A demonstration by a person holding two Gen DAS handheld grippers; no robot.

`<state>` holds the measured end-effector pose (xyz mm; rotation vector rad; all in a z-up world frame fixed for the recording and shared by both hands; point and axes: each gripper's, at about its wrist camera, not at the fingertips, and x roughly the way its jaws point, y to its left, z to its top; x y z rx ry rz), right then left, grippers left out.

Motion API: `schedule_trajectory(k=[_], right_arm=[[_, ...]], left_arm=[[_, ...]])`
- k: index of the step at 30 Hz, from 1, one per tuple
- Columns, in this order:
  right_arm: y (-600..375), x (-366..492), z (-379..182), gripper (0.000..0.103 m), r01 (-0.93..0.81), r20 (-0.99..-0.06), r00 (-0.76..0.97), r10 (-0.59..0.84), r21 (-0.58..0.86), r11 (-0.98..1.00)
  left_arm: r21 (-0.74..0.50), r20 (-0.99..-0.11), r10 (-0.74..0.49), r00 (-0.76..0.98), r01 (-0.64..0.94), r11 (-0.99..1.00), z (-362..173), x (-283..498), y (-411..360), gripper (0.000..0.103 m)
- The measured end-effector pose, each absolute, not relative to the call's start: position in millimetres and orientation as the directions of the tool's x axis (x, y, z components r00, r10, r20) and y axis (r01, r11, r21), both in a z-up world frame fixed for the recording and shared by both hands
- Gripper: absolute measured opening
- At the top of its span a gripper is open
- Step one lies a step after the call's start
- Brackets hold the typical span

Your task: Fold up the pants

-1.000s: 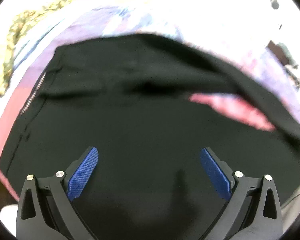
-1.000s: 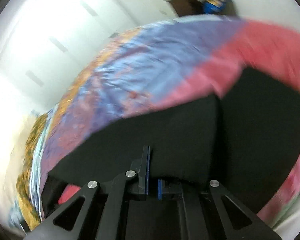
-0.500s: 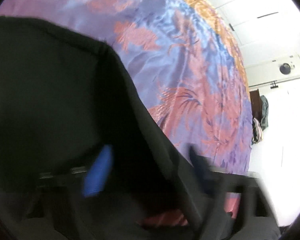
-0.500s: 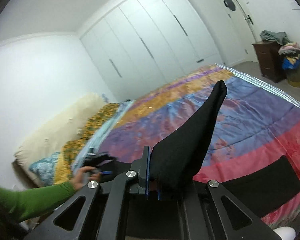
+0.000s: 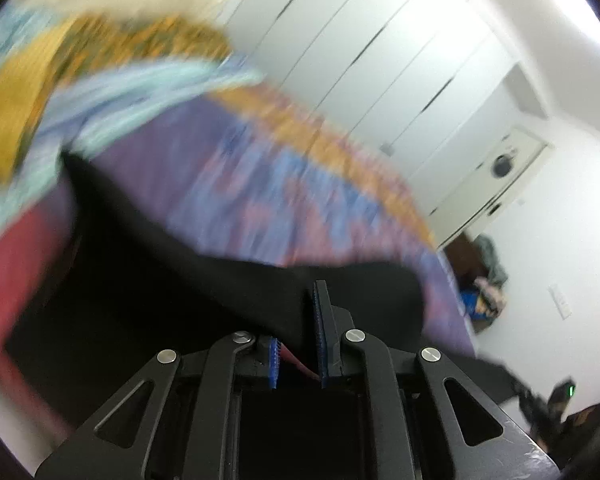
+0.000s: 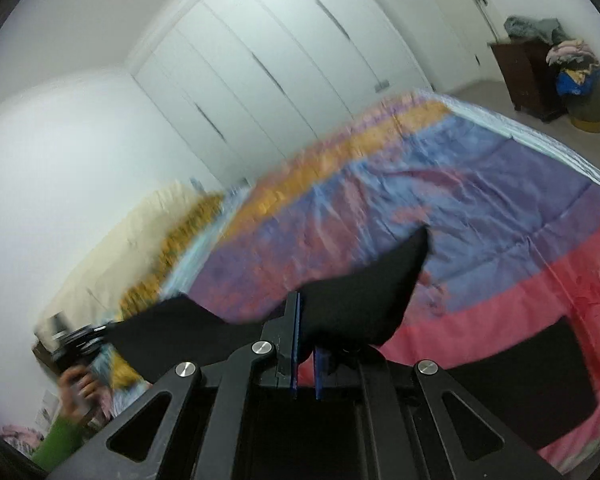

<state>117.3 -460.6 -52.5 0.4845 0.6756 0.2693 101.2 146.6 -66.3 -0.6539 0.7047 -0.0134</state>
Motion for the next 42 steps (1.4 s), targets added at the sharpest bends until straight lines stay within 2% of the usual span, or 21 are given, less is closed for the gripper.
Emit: schedule_trajectory(k=[3, 5, 8, 11, 18, 25, 29, 35, 42], right_arm=[[-488.1, 118.4, -103.1, 0.006, 0.061, -0.718, 0.632, 0.292, 0.422, 0.905], [-507.4, 114.5, -141.1, 0.006, 0.151, -0.808, 0.539, 0.239, 0.372, 0.916], [-529.2, 107.6, -178.8, 0.006, 0.241, -0.877, 0.441, 0.188, 0.318, 0.917], [-542.1, 102.3, -182.8, 0.006, 0.28, -0.867, 0.461, 0.19, 0.346, 0.896], [-545.8, 98.7, -184.4, 0.006, 0.329, -0.88, 0.451, 0.147, 0.317, 0.889], [-557.0, 82.3, -171.8, 0.006, 0.423, -0.871, 0.49, 0.037, 0.274, 0.864], [-562.7, 81.2, -174.9, 0.006, 0.451, -0.884, 0.467, 0.029, 0.266, 0.852], [-561.2, 86.3, -180.5, 0.006, 0.462, -0.902, 0.431, 0.016, 0.235, 0.855], [-564.1, 82.1, -179.3, 0.006, 0.484, -0.907, 0.422, -0.001, 0.224, 0.846]], left_arm=[[-0.53, -0.742, -0.294, 0.602, -0.258, 0.808, -153.9, 80.7, 108.8, 0.012], [-0.53, -0.782, -0.337, 0.525, -0.275, 0.802, -189.2, 78.0, 93.9, 0.011], [-0.527, -0.793, -0.354, 0.497, -0.265, 0.808, -197.8, 79.9, 81.4, 0.01], [-0.503, -0.798, -0.343, 0.497, -0.233, 0.832, -186.5, 80.6, 77.6, 0.01], [-0.502, -0.803, -0.352, 0.482, -0.228, 0.834, -206.5, 91.5, 68.2, 0.013], [-0.494, -0.8, -0.372, 0.471, -0.166, 0.853, -202.3, 100.8, 47.4, 0.013], [-0.5, -0.8, -0.379, 0.466, -0.168, 0.849, -206.9, 100.4, 45.9, 0.014], [-0.499, -0.788, -0.375, 0.488, -0.148, 0.854, -201.2, 96.7, 51.3, 0.007], [-0.477, -0.802, -0.372, 0.468, -0.127, 0.87, -203.1, 93.0, 43.6, 0.006]])
